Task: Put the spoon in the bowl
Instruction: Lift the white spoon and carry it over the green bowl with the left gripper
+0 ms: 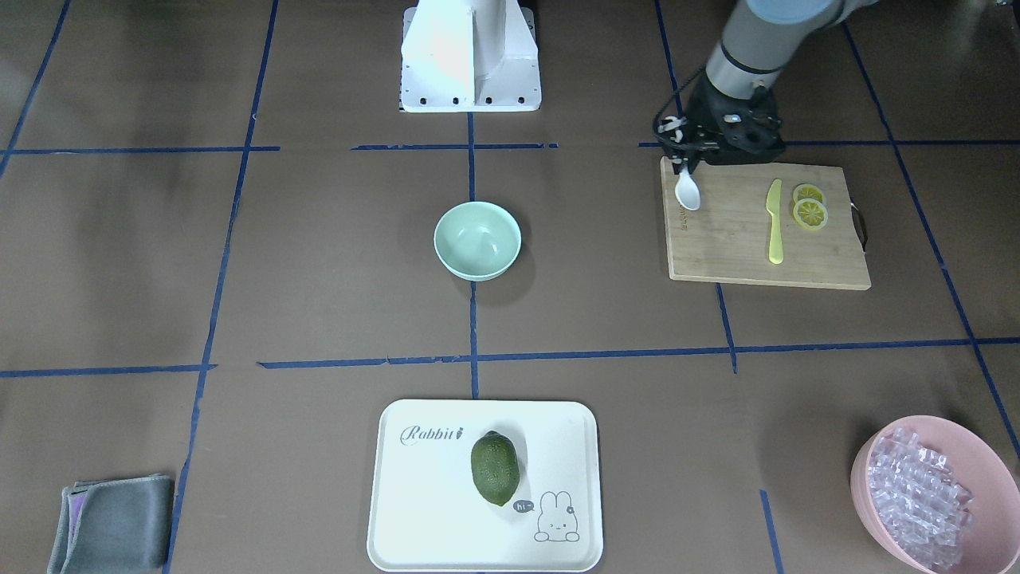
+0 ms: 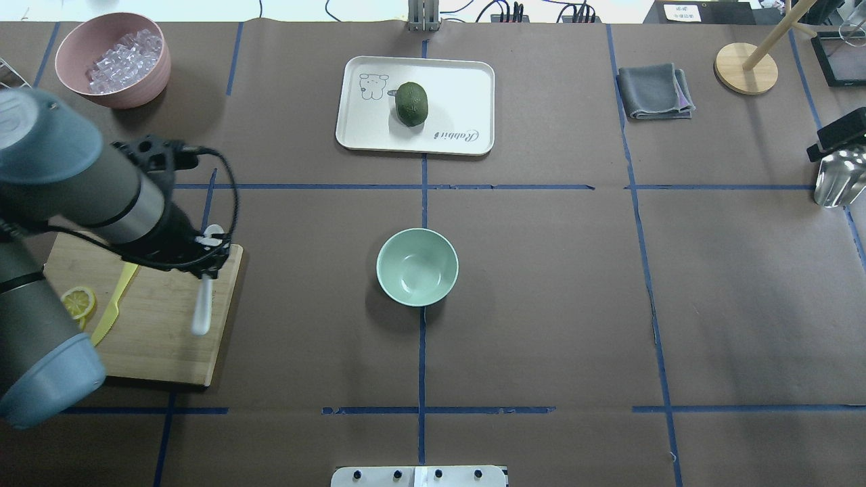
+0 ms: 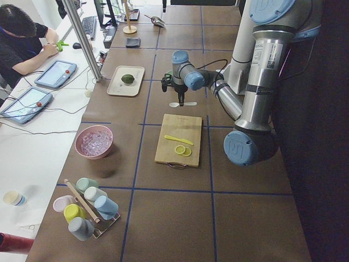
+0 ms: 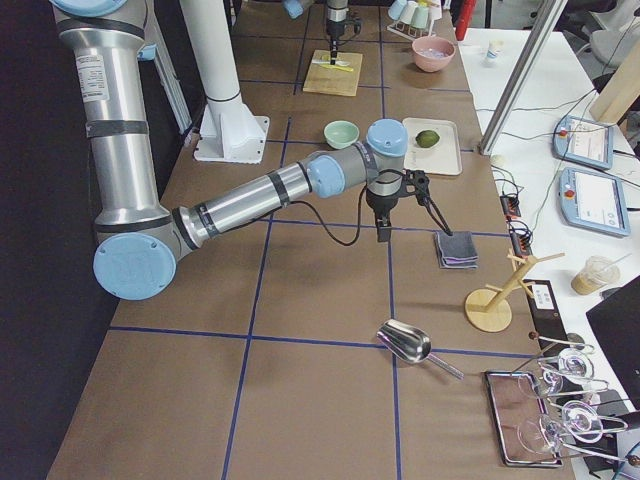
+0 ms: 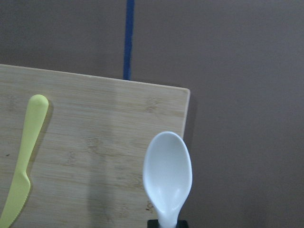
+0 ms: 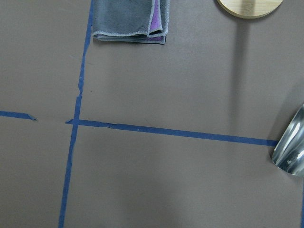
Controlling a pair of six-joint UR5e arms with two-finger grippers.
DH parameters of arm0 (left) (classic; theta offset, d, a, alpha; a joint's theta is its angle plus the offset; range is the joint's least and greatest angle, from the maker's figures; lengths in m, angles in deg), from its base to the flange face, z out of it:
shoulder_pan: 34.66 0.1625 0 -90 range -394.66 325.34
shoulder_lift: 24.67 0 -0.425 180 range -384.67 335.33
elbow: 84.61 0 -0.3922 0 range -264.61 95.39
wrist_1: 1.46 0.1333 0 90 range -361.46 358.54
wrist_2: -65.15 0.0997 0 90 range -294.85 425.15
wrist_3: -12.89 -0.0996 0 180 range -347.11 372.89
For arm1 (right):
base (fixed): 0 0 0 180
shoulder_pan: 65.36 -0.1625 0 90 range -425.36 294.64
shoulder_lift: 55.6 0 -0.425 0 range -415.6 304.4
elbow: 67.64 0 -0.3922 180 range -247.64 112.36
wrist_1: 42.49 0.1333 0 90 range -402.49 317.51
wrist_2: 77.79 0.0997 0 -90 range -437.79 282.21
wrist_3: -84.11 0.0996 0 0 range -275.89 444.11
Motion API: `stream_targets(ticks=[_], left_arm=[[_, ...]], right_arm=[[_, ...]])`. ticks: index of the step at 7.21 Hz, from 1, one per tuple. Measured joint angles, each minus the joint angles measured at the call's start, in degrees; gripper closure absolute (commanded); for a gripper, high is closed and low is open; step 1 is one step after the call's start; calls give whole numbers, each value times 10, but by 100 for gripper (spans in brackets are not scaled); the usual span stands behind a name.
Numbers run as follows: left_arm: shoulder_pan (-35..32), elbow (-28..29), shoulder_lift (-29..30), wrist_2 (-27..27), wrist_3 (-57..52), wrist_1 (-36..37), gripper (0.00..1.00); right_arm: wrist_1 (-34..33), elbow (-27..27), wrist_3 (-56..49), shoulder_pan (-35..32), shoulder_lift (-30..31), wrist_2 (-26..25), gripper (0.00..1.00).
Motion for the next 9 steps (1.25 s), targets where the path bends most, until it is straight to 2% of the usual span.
stream_targets(ticks=[1, 2, 4, 6, 9], left_arm=[[9, 10, 54, -1, 23, 23, 100], [30, 32, 97, 0, 62, 14, 100], [77, 129, 181, 4, 146, -38, 100], [104, 228, 257, 24, 171, -60, 100], [111, 307, 285, 37, 173, -117, 100]], right_arm=[[0, 1, -25, -10, 18, 1, 0], [1, 5, -53, -23, 37, 3, 0], [1, 16, -99, -43, 67, 5, 0], [2, 29, -126, -57, 78, 10, 0], [2, 31, -130, -60, 77, 12, 0]])
